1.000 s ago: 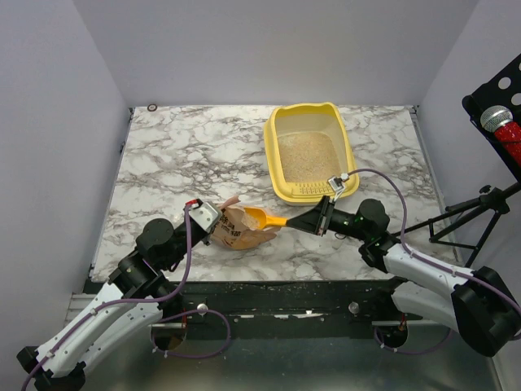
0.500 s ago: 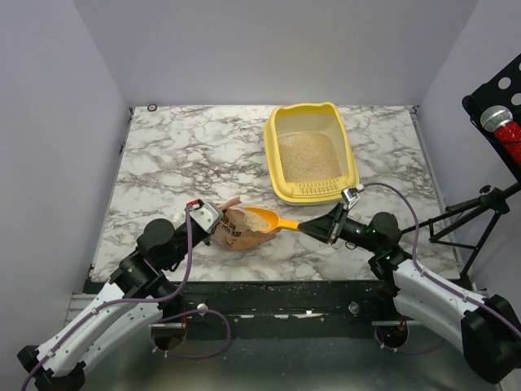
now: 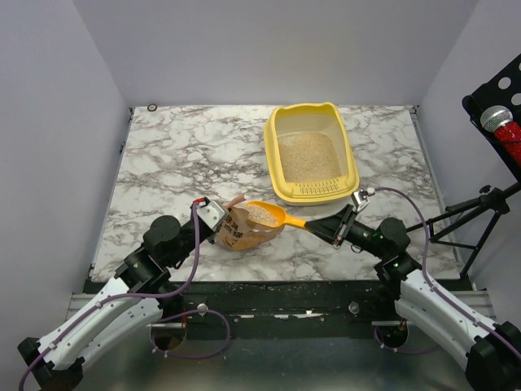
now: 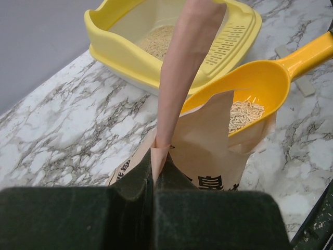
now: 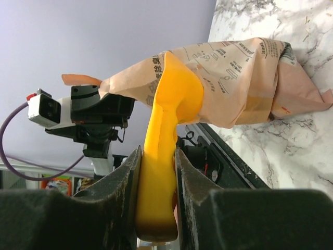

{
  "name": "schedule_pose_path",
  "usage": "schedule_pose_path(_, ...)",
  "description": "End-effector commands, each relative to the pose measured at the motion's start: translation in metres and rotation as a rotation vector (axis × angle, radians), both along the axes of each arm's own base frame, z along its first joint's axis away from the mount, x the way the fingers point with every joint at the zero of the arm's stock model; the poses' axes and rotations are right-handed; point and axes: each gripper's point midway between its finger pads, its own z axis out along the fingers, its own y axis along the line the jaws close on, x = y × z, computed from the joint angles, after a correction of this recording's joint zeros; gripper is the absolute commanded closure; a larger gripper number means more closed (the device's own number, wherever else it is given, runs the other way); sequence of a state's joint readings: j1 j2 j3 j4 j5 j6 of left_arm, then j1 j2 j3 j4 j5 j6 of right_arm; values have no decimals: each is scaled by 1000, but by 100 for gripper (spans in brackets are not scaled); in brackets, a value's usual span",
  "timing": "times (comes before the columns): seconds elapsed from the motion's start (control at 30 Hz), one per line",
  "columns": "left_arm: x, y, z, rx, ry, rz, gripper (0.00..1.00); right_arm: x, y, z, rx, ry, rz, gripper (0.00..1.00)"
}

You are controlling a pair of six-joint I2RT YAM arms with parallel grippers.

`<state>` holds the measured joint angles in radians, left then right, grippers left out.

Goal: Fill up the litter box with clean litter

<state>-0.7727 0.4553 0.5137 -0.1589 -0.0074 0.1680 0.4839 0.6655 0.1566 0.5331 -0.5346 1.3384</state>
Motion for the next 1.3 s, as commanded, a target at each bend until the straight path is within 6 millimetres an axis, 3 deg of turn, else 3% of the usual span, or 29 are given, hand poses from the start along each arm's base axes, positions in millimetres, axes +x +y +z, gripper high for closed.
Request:
schedule_pose_path(0.0, -1, -11, 20, -61, -46, -33, 100, 5, -7, -4, -4, 37, -61, 99)
schedule_pose_path(0.27, 5, 3, 28, -77, -76, 47, 100, -1, -11, 1, 30, 88, -64, 99)
schedule_pose_path(0.63, 4, 6, 35, -103, -76, 57, 100, 5, -24, 42, 141, 53, -157, 99)
schedule_pose_path(1.03, -5, 9, 51, -161, -100, 36, 100, 45, -45, 103, 298, -71, -373, 99)
schedule_pose_path(1.27, -6, 10, 54, -172, -93, 43, 100, 85, -71, 120, 296, -133, -614, 99)
